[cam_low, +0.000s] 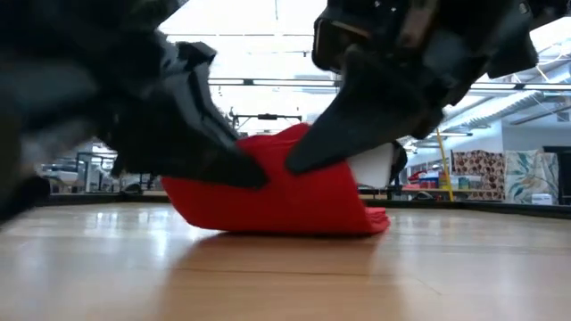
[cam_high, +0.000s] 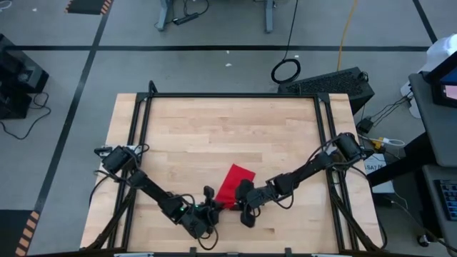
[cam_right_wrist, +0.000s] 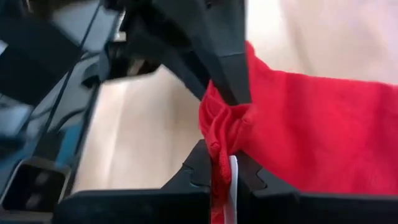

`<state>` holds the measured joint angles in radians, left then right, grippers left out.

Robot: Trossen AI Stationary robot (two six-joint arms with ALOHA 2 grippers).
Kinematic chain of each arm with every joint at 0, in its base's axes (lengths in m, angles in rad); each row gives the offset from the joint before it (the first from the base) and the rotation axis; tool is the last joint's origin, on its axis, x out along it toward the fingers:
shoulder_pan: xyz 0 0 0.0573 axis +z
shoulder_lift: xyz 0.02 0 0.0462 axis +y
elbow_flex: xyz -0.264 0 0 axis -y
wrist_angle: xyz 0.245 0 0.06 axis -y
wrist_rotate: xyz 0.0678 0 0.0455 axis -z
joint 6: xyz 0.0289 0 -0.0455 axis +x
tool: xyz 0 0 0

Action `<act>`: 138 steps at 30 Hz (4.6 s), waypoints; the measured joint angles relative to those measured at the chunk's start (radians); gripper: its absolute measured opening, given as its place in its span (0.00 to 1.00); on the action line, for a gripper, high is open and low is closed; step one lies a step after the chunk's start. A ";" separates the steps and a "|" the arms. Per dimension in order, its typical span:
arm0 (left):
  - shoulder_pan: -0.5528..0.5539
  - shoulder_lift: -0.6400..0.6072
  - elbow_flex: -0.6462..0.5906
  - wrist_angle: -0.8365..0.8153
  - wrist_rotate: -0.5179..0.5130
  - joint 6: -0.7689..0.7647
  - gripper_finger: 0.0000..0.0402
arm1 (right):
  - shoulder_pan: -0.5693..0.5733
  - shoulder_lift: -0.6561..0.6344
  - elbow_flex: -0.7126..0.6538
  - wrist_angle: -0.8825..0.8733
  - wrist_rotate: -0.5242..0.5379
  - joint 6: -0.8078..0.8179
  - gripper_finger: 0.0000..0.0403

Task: Roll napkin
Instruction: Roll the red napkin

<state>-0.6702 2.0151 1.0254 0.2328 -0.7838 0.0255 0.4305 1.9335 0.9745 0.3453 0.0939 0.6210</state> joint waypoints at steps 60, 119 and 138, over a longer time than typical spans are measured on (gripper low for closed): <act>0.441 0.094 0.207 -0.142 1.329 -0.438 0.04 | 0.301 0.057 0.000 -0.157 0.679 -0.029 0.37; 0.506 0.093 0.206 -0.142 1.395 -0.624 0.04 | 0.348 0.131 0.075 -0.223 0.840 -0.386 0.49; 0.525 0.154 0.214 -0.075 1.414 -0.703 0.13 | 0.265 0.125 -0.024 -0.189 0.689 -0.120 0.49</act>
<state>-0.1455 2.1689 1.2391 0.1580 0.6305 -0.6775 0.6956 2.0586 0.9505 0.1567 0.7834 0.5006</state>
